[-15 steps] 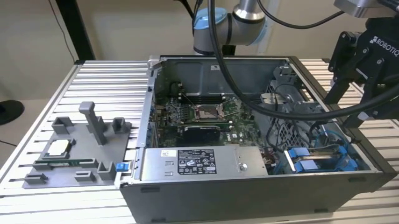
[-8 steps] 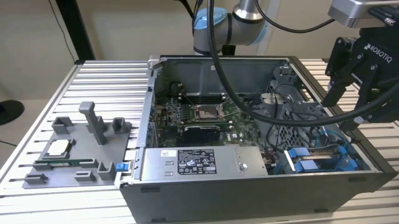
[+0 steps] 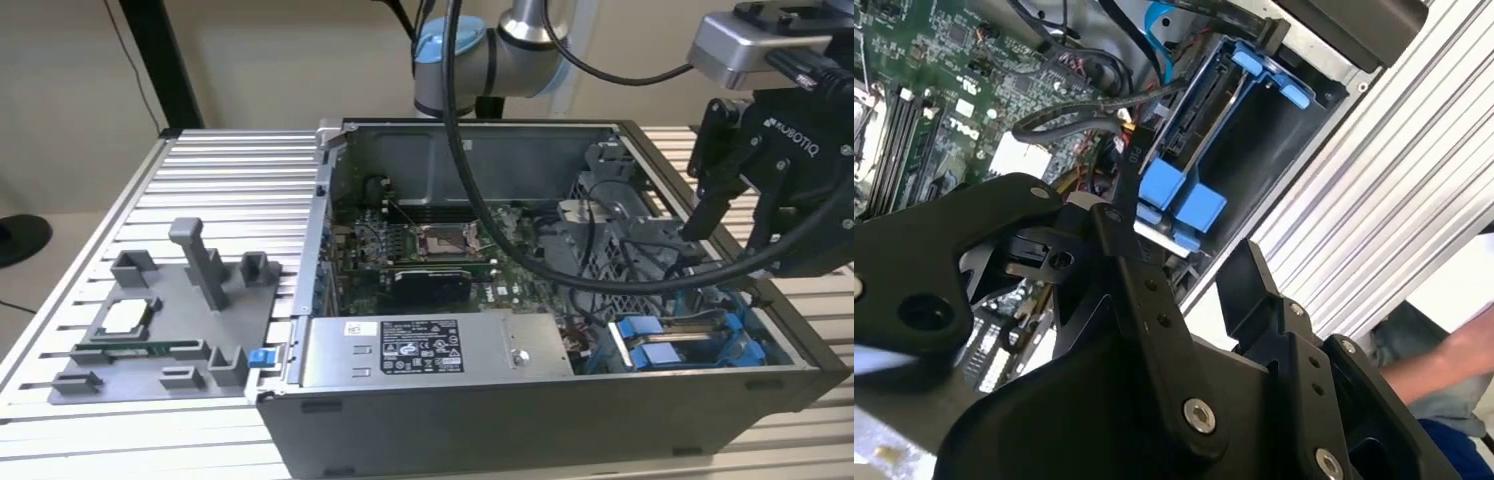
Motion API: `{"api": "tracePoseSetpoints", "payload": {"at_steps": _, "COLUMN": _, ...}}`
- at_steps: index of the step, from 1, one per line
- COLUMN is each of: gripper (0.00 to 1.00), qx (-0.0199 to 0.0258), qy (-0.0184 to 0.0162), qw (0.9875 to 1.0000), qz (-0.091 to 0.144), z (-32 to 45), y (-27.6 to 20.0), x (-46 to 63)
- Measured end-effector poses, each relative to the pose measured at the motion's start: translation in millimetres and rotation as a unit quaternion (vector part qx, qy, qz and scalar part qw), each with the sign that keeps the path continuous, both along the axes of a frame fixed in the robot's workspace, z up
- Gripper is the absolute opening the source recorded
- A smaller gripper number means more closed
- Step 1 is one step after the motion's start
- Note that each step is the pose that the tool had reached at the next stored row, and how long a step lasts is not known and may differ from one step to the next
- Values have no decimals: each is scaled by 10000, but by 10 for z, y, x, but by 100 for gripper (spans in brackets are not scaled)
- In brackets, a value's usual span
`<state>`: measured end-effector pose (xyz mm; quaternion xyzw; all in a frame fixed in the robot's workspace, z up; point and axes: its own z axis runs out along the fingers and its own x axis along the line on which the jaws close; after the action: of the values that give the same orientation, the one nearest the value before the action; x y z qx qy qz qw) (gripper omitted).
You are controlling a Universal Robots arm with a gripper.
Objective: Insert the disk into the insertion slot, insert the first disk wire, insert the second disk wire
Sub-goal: 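Insert the first disk wire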
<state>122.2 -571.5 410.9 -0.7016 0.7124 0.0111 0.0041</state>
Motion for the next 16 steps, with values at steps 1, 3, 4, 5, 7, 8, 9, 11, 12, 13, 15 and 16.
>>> {"api": "tracePoseSetpoints", "payload": {"at_steps": 1, "gripper": 100, "qx": 0, "qy": -4, "qw": 10000, "qz": 0, "z": -18, "y": 0, "x": 0}}
{"api": "tracePoseSetpoints", "payload": {"at_steps": 3, "gripper": 100, "qx": 0, "qy": -11, "qw": 10000, "qz": 1, "z": -51, "y": 1, "x": 0}}
{"api": "tracePoseSetpoints", "payload": {"at_steps": 4, "gripper": 100, "qx": 0, "qy": -16, "qw": 10000, "qz": 1, "z": -68, "y": 1, "x": 0}}
{"api": "tracePoseSetpoints", "payload": {"at_steps": 5, "gripper": 100, "qx": 0, "qy": -20, "qw": 10000, "qz": 2, "z": -84, "y": 2, "x": 0}}
{"api": "tracePoseSetpoints", "payload": {"at_steps": 7, "gripper": 100, "qx": 0, "qy": -28, "qw": 10000, "qz": 2, "z": -111, "y": 2, "x": 0}}
{"api": "tracePoseSetpoints", "payload": {"at_steps": 8, "gripper": 100, "qx": 0, "qy": -33, "qw": 10000, "qz": 3, "z": -123, "y": 2, "x": 0}}
{"api": "tracePoseSetpoints", "payload": {"at_steps": 9, "gripper": 100, "qx": 0, "qy": -37, "qw": 10000, "qz": 3, "z": -128, "y": 3, "x": 0}}
{"api": "tracePoseSetpoints", "payload": {"at_steps": 11, "gripper": 100, "qx": 0, "qy": -40, "qw": 10000, "qz": 3, "z": -129, "y": 2, "x": 0}}
{"api": "tracePoseSetpoints", "payload": {"at_steps": 12, "gripper": 100, "qx": -1, "qy": -41, "qw": 10000, "qz": 3, "z": -129, "y": 2, "x": 0}}
{"api": "tracePoseSetpoints", "payload": {"at_steps": 13, "gripper": 100, "qx": 0, "qy": -41, "qw": 10000, "qz": 3, "z": -129, "y": 2, "x": 0}}
{"api": "tracePoseSetpoints", "payload": {"at_steps": 15, "gripper": 100, "qx": 0, "qy": -42, "qw": 10000, "qz": 3, "z": -129, "y": 2, "x": 0}}
{"api": "tracePoseSetpoints", "payload": {"at_steps": 16, "gripper": 100, "qx": 0, "qy": -42, "qw": 10000, "qz": 3, "z": -129, "y": 2, "x": 0}}
